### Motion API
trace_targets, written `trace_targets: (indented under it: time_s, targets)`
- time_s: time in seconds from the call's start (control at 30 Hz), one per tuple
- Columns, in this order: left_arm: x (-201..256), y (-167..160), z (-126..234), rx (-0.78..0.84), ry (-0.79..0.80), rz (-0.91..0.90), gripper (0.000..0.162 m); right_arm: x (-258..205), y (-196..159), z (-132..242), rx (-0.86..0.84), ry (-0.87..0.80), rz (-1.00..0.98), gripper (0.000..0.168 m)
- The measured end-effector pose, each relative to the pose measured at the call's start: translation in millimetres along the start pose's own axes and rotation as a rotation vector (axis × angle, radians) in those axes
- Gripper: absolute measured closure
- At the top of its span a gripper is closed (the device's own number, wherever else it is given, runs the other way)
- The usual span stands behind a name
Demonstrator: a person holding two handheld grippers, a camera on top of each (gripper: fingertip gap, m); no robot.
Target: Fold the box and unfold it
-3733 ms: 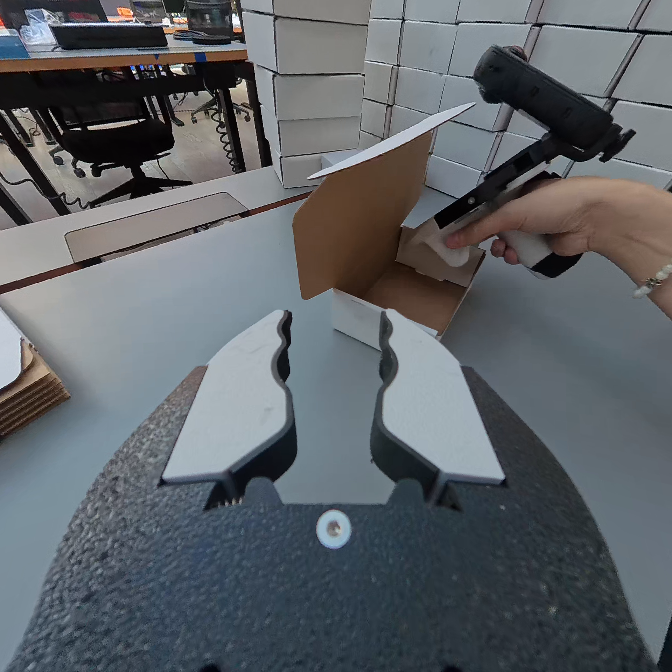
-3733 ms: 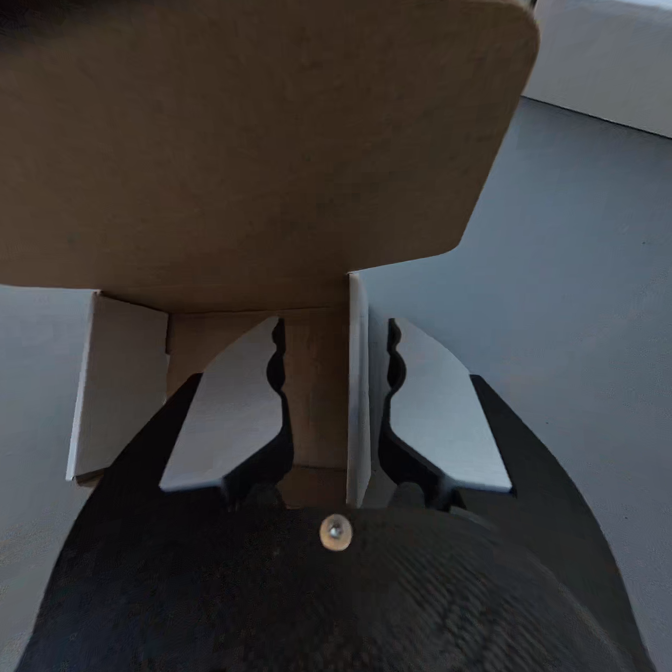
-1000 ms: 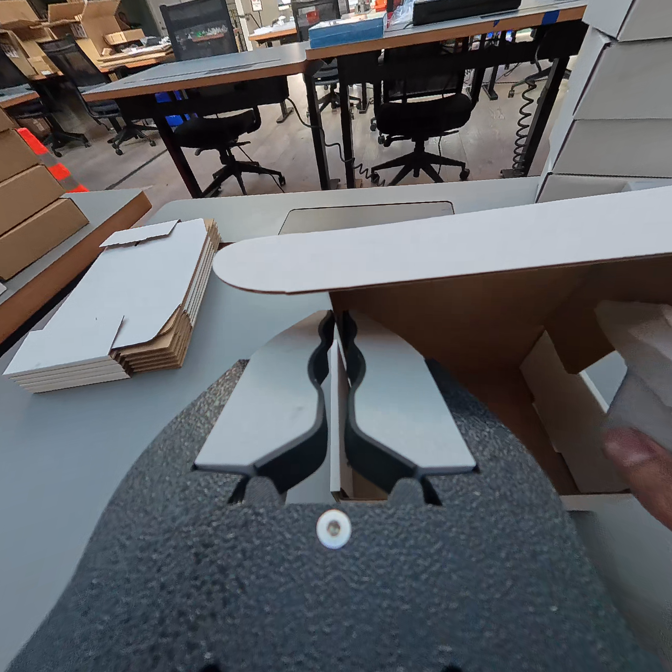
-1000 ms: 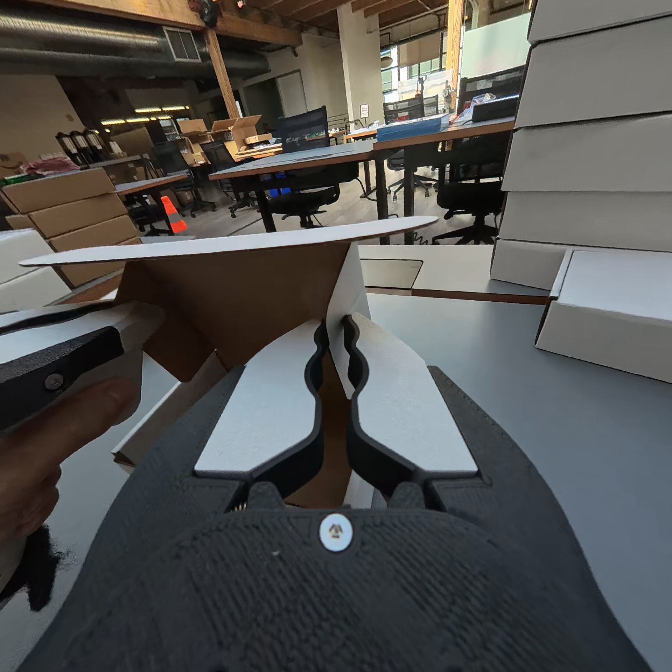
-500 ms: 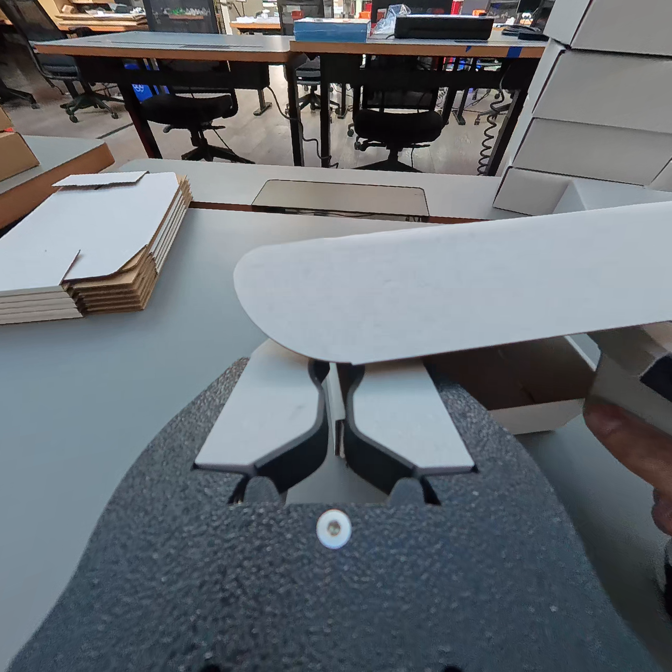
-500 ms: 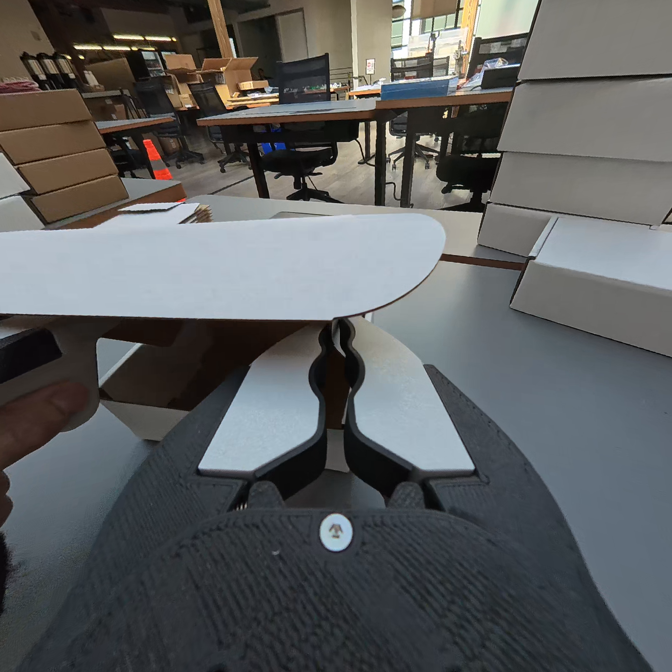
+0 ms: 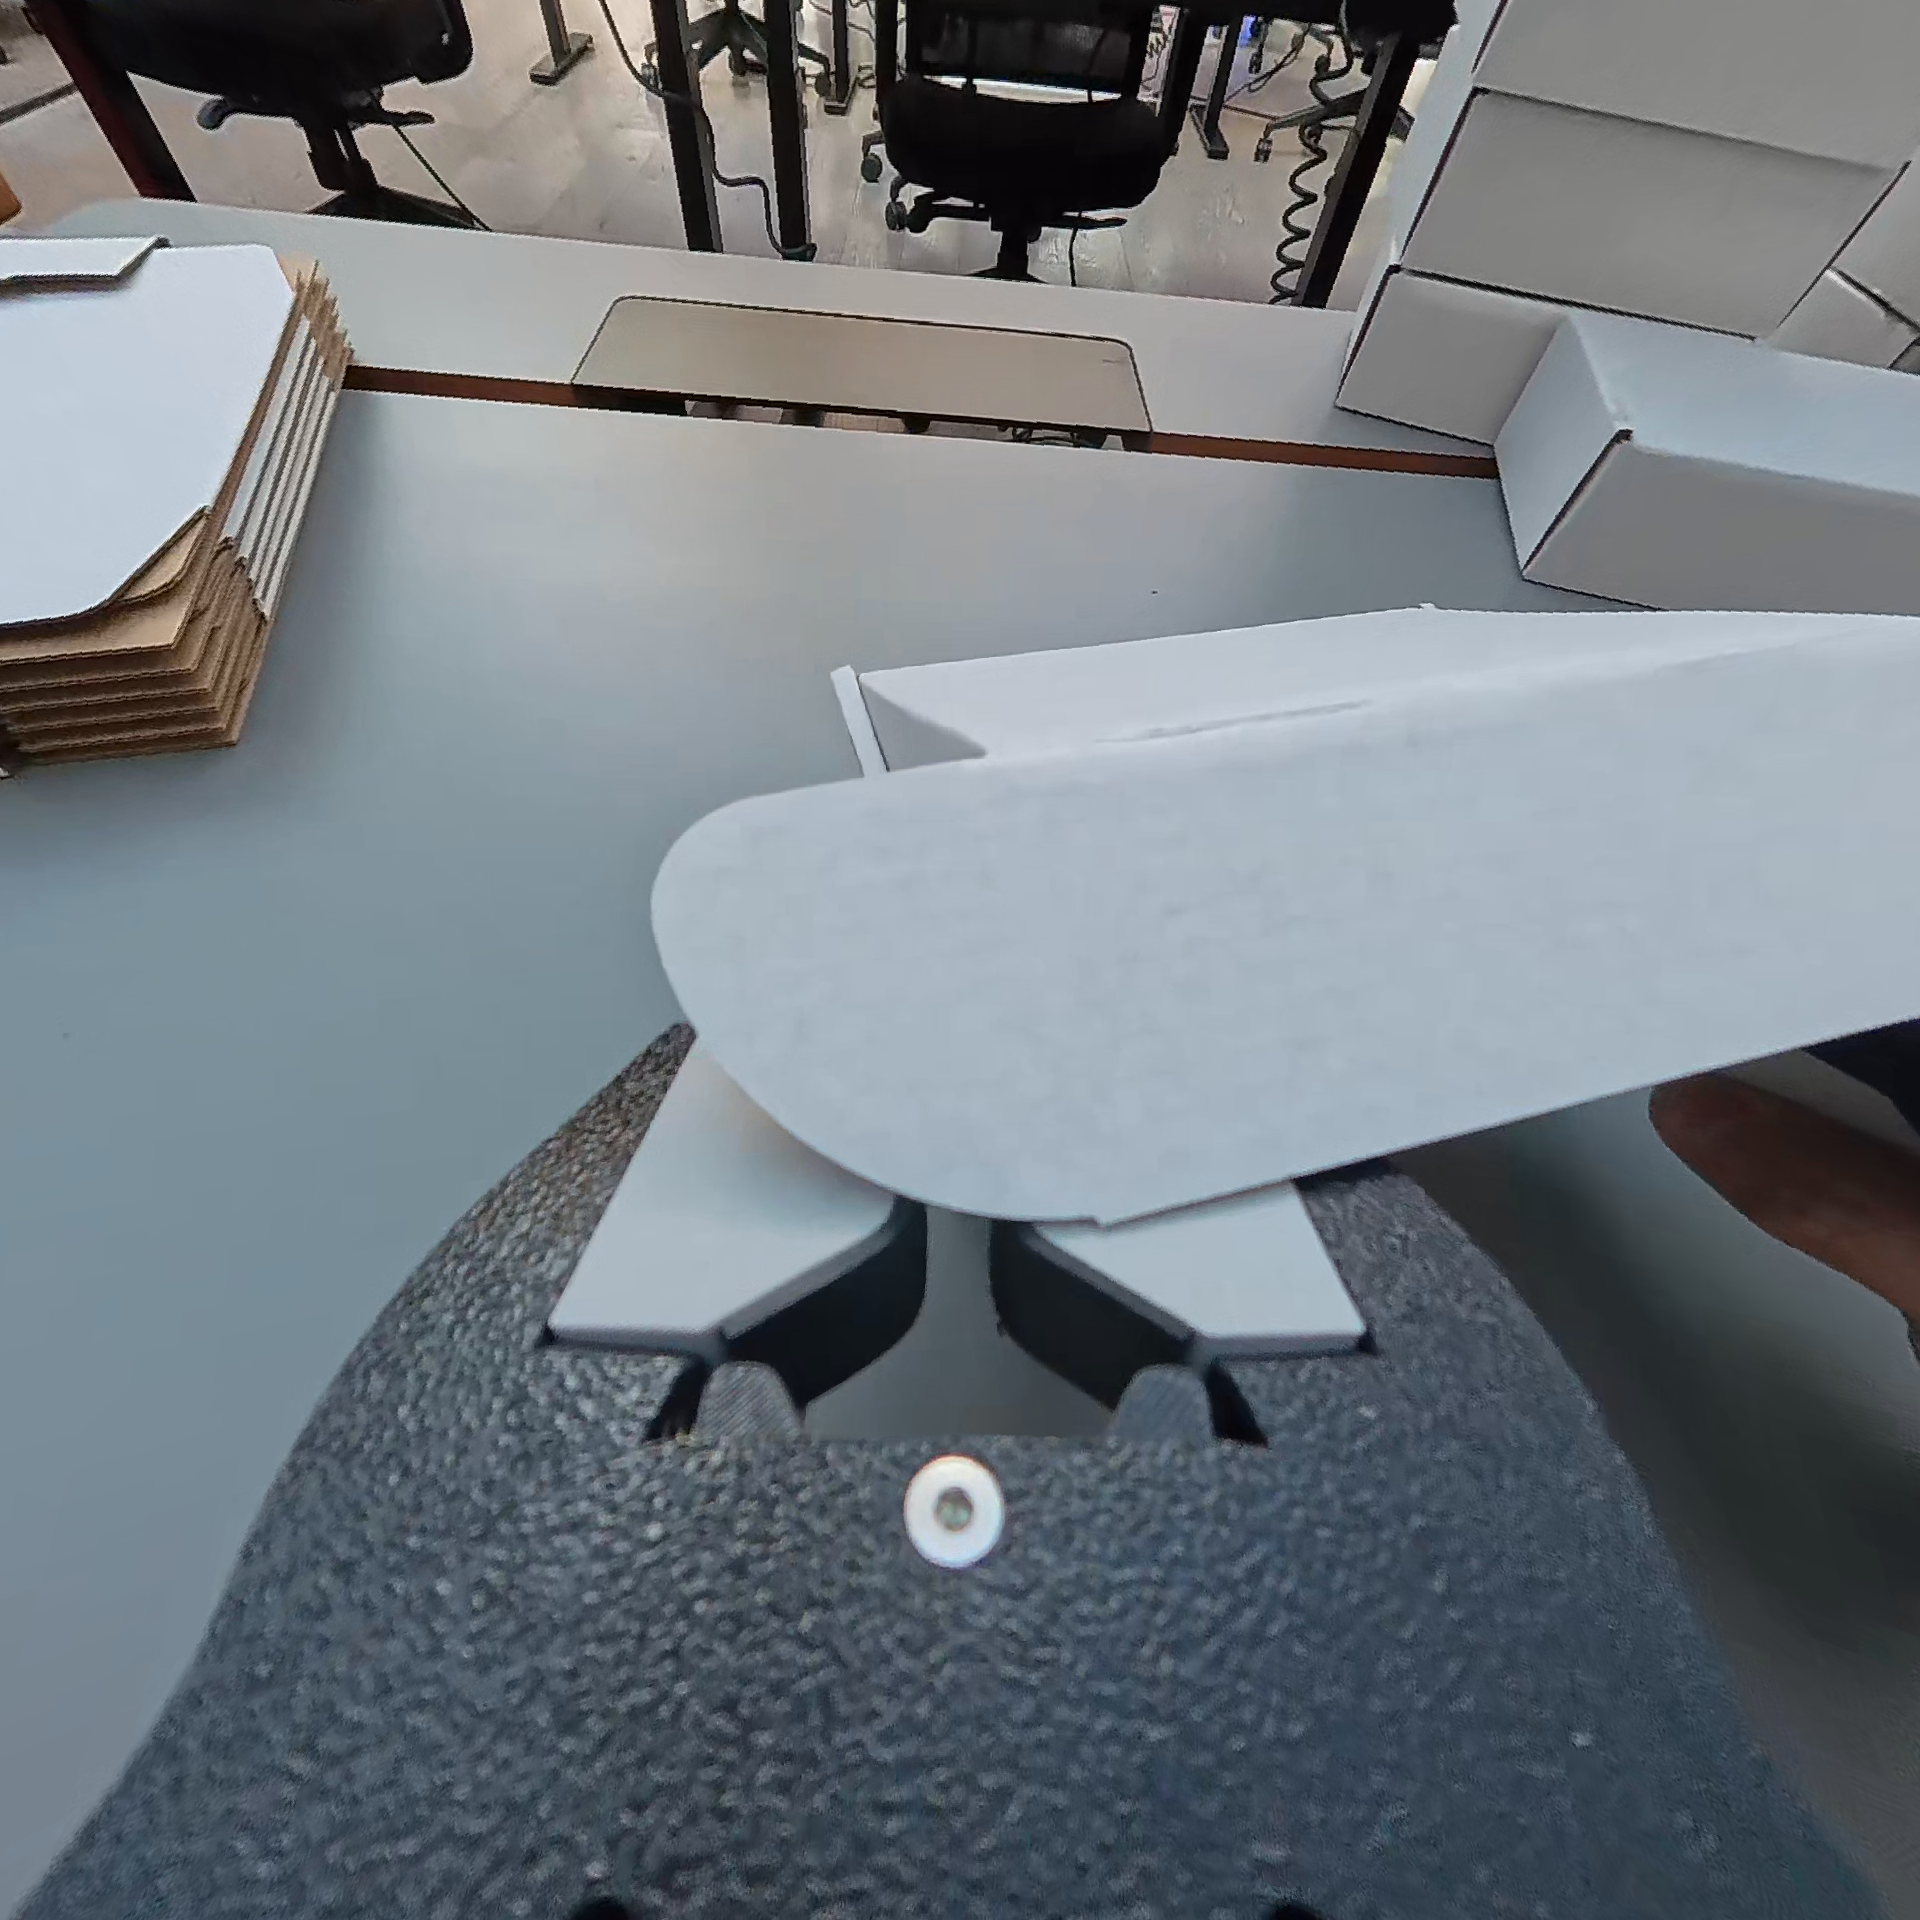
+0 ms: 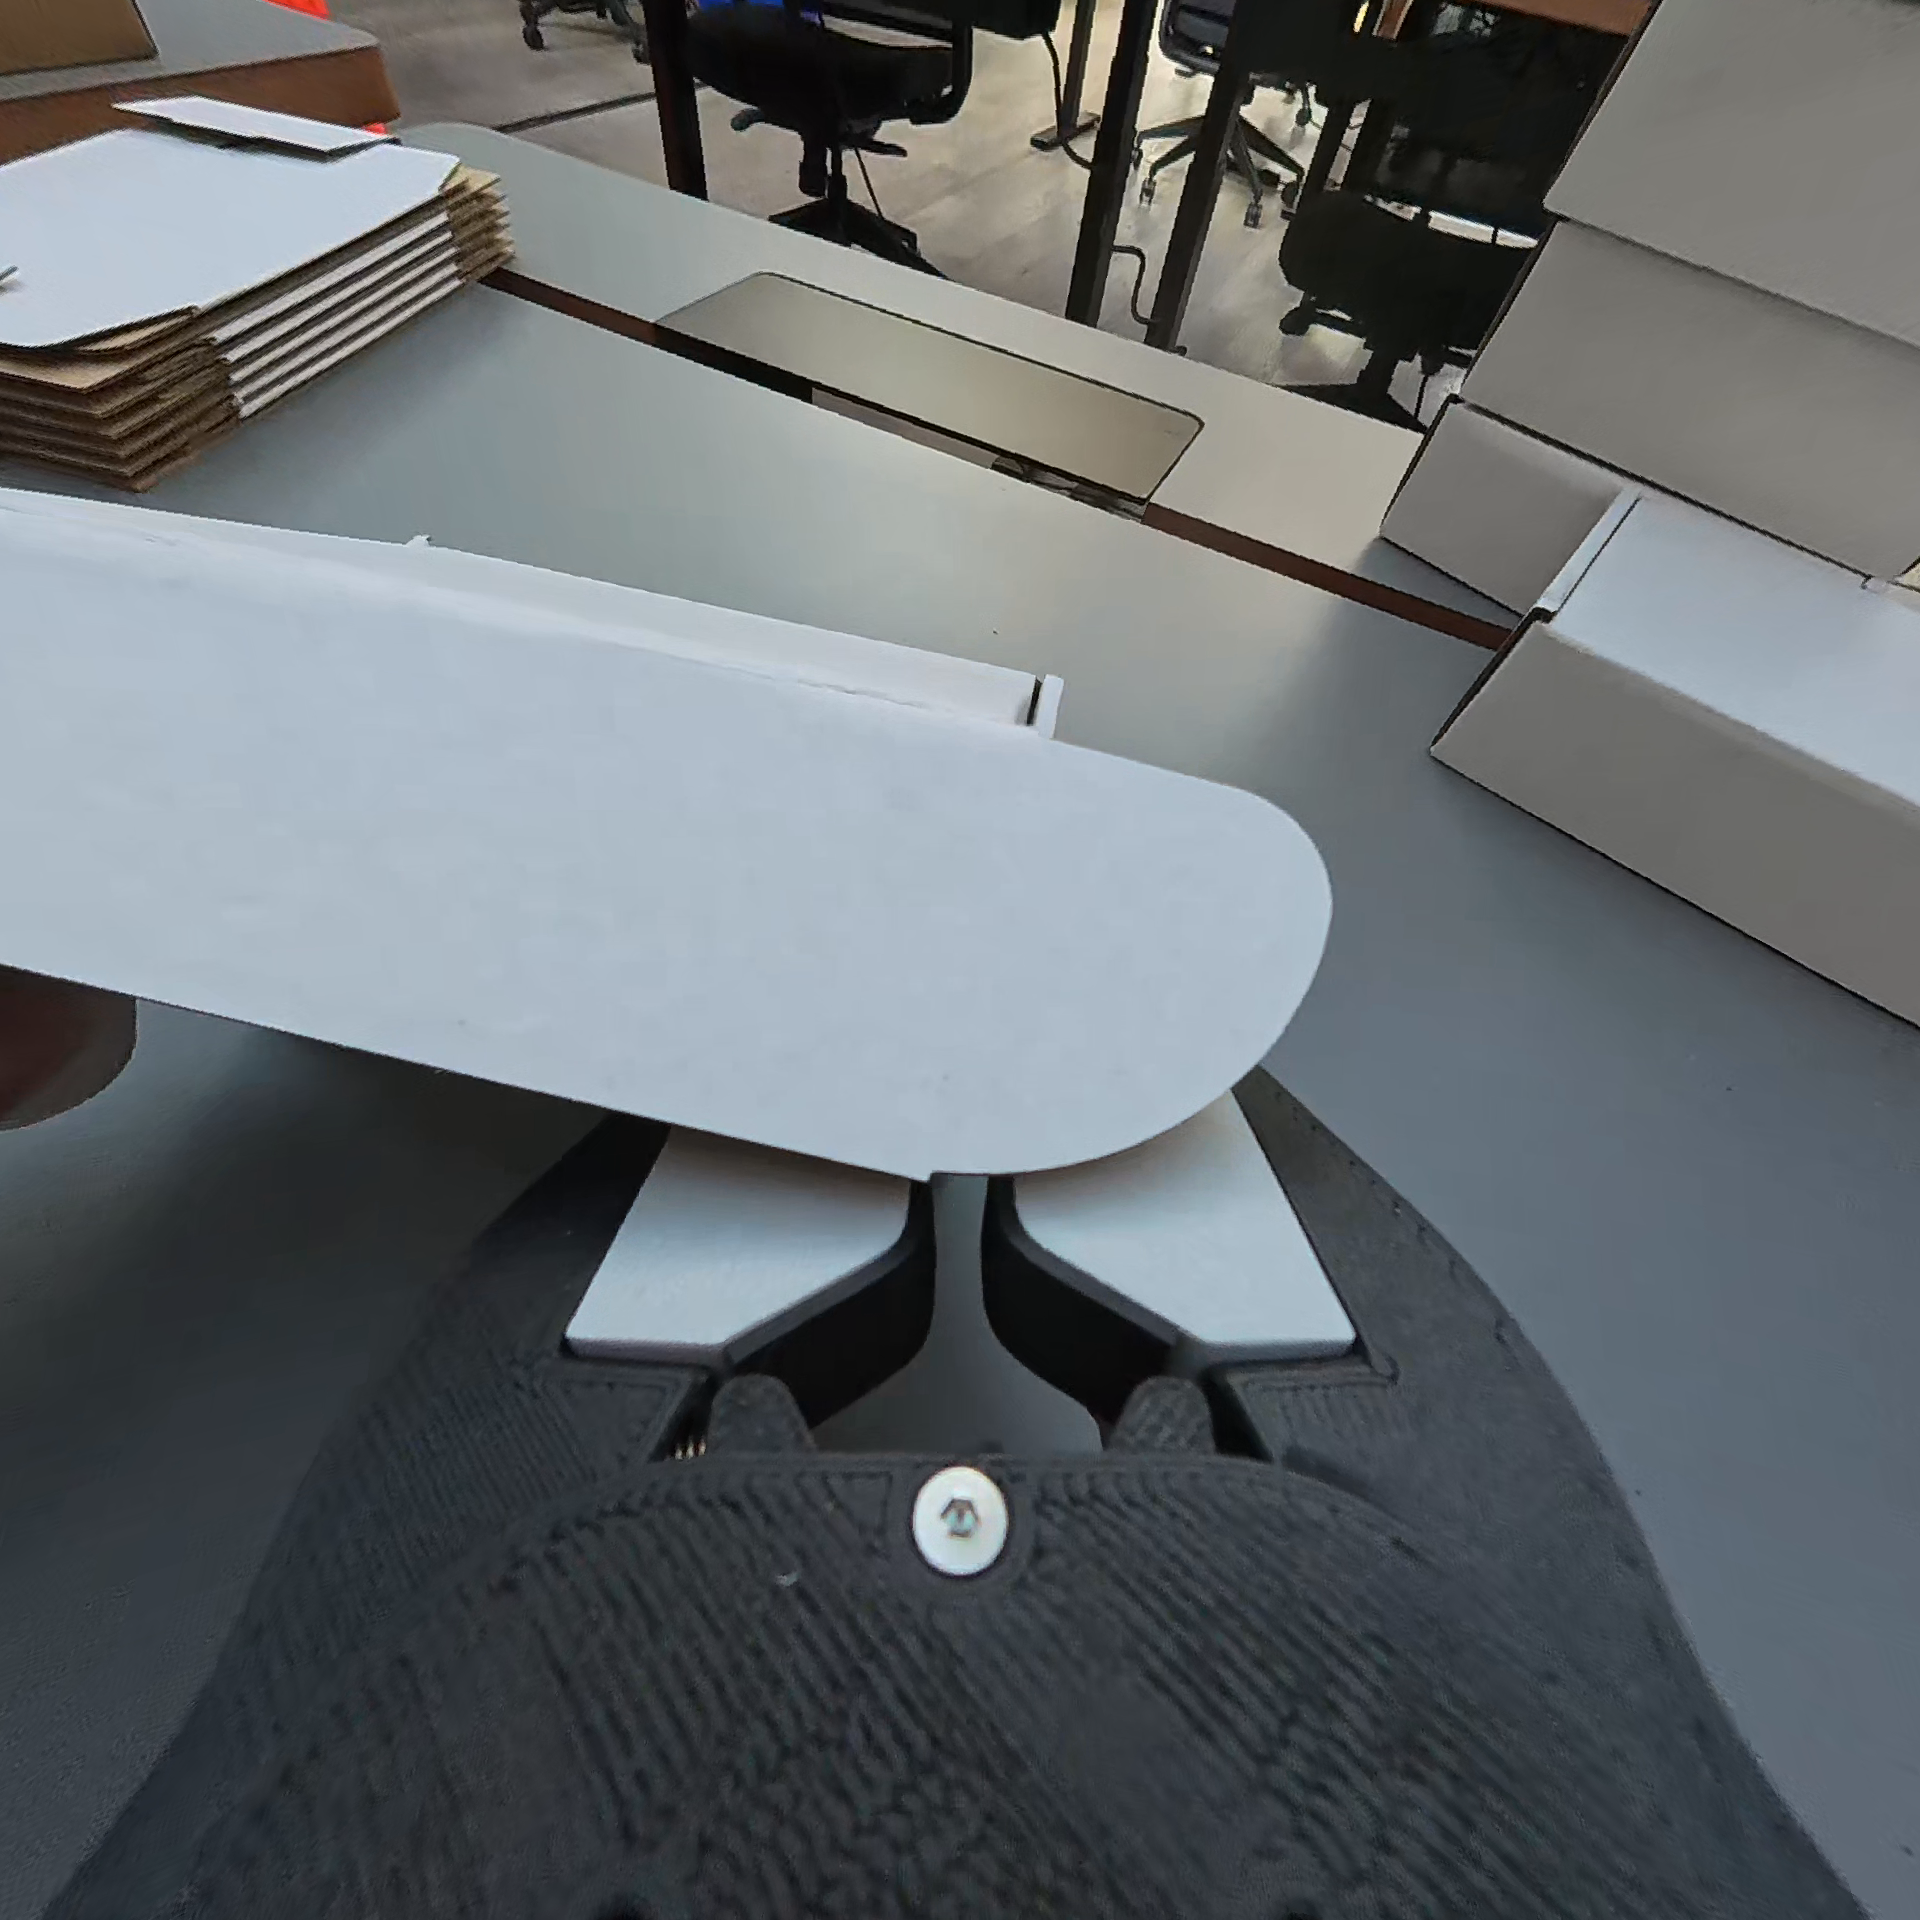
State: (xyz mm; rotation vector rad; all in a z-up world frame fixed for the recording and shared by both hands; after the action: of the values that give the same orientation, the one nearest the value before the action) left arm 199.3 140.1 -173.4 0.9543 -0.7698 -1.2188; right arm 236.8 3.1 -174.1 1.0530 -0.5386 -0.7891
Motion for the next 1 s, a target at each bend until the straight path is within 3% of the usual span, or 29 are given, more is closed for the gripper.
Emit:
trace_targets:
  time_s: [0.03, 0.13, 0.27, 0.37, 0.43, 0.47, 0.57, 0.7, 0.77, 0.9, 1.0]
  targets:
    - [0, 1, 1, 0.023, -0.023, -0.019, 0.154, 0, 0, 0, 0.011, -0.003, -0.001, 0.165]
    - [-2, 6, 7, 0.096, -0.129, -0.085, 0.147, 0, -1, 1, 0.010, -0.022, 0.028, 0.165]
    - [-14, 1, 29, 0.127, -0.283, -0.250, 0.125, 2, -1, 2, 0.010, -0.013, 0.029, 0.165]
    - [-37, -7, 52, 0.145, -0.447, -0.503, 0.139, 2, -1, 2, 0.009, -0.007, 0.049, 0.165]
    - [-62, -2, 60, 0.101, -0.511, -0.542, 0.153, 2, -1, 2, 0.008, -0.007, 0.055, 0.165]
    - [-70, 7, 63, 0.083, -0.557, -0.489, 0.161, 2, -1, 2, 0.009, -0.007, 0.054, 0.165]
    - [-74, 55, 77, 0.065, -0.759, -0.190, 0.162, 2, -1, 2, 0.009, -0.007, 0.056, 0.165]
    - [-46, 90, 75, -0.162, -1.116, 0.099, 0.162, 1, -1, 2, 0.008, -0.015, 0.066, 0.165]
    - [-36, 89, 52, -0.320, -1.118, 0.132, 0.162, 1, -1, 2, 0.009, -0.010, 0.065, 0.165]
    - [-20, 82, 17, -0.524, -1.165, 0.236, 0.162, 1, -1, 2, 0.009, -0.009, 0.067, 0.165]
    - [-16, 64, -11, -0.651, -1.117, 0.300, 0.162, 1, -1, 2, 0.008, -0.010, 0.068, 0.165]
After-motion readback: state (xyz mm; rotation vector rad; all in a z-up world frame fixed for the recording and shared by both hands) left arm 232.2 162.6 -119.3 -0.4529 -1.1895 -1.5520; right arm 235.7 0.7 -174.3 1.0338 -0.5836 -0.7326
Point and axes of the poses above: each gripper's, where its closed fingertips meet, z back along the fingers, y out of its top, x = y × z across the jaws, the point moved 2 cm from there along z, back along the fingers, and after that the axes turned 11 degrees about y, right-handed, at the moved point
